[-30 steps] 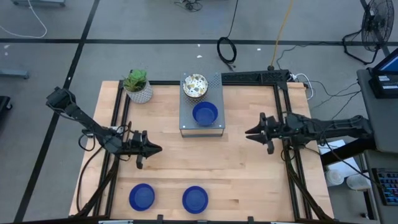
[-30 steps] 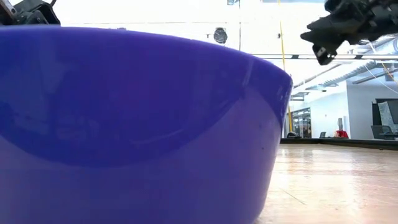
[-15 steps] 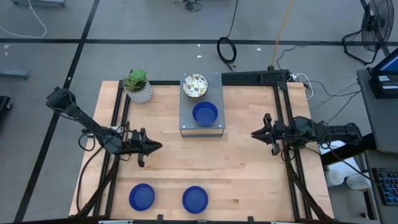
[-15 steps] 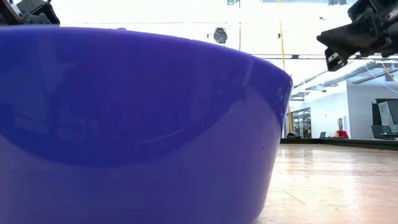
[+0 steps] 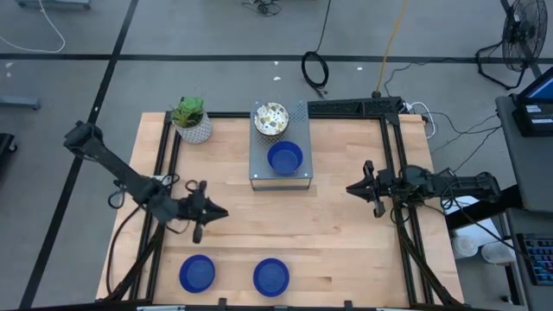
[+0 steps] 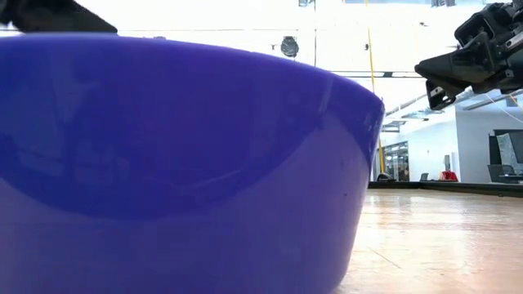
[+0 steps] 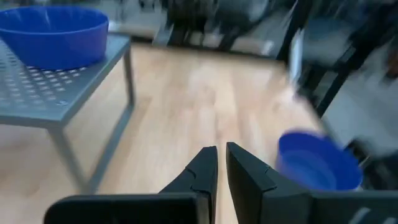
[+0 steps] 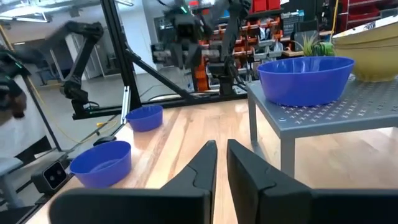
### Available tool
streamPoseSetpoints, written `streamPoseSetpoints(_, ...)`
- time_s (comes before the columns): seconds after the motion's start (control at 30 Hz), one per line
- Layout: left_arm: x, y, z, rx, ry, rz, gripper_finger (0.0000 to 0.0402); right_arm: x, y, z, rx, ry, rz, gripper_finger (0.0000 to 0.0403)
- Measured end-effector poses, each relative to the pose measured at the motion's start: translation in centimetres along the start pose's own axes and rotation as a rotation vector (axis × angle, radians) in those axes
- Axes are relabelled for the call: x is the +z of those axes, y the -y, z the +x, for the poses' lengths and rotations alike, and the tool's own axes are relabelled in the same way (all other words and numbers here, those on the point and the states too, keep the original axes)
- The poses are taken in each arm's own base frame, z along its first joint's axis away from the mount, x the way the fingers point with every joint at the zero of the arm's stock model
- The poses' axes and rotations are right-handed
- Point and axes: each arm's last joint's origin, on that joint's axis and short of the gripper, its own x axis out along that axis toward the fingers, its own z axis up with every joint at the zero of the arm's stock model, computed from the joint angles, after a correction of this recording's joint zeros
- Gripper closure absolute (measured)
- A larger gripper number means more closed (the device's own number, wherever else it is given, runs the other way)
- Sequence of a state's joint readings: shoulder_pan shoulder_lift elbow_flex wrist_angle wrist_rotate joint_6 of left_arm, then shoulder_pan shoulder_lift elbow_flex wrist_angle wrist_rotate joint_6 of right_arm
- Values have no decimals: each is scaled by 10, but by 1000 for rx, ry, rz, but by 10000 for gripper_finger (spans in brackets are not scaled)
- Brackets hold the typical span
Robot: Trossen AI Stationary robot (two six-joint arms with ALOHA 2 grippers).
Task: Pick & Place Mini bowls
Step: Stack the left blue bowl on the blue bowl on the shelf
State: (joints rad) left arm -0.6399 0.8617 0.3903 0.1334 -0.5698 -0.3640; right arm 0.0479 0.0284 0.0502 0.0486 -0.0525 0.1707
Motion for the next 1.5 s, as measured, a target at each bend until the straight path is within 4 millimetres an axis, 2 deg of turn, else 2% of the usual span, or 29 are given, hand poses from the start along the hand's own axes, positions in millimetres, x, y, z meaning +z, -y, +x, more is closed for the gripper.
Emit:
streamPoseSetpoints(0.1, 41, 18, 3, 86, -200, 29, 364, 0, 0, 0, 1, 0, 1, 380)
streamPoseSetpoints(0.2, 74, 39, 8, 102, -409, 8, 364, 0, 0, 0, 0, -3, 25, 378)
streamPoseSetpoints(0.3, 90, 55, 17, 167, -587, -131, 364, 0, 0, 0, 0, -4, 26, 379)
streamPoseSetpoints(0.37, 91, 65, 26, 194, -682, -217, 363, 0, 0, 0, 0, -3, 26, 380)
streamPoseSetpoints(0.53, 60, 88, 46, 227, -877, -272, 329, 0, 0, 0, 0, -2, 26, 378)
streamPoseSetpoints(0.67, 32, 101, 58, 225, -1027, -210, 279, 0, 0, 0, 0, -2, 26, 380)
streamPoseSetpoints(0.77, 14, 110, 58, 171, -1186, -161, 248, 0, 0, 0, 0, -2, 26, 379)
streamPoseSetpoints(0.93, -11, 123, 47, 233, -1326, -144, 217, 0, 0, 0, 0, -2, 26, 378)
streamPoseSetpoints(1.1, -30, 122, 26, 371, -1432, -230, 207, 0, 0, 0, 1, -2, 26, 380)
streamPoseSetpoints(1.23, -44, 117, 8, 451, -1426, -328, 213, 0, 0, 0, 1, -2, 26, 378)
streamPoseSetpoints(1.4, -58, 116, 4, 362, -1349, -476, 228, 0, 0, 0, 1, -2, 26, 380)
streamPoseSetpoints(1.5, -61, 117, 5, 283, -1317, -506, 238, 0, 0, 0, 1, -2, 26, 378)
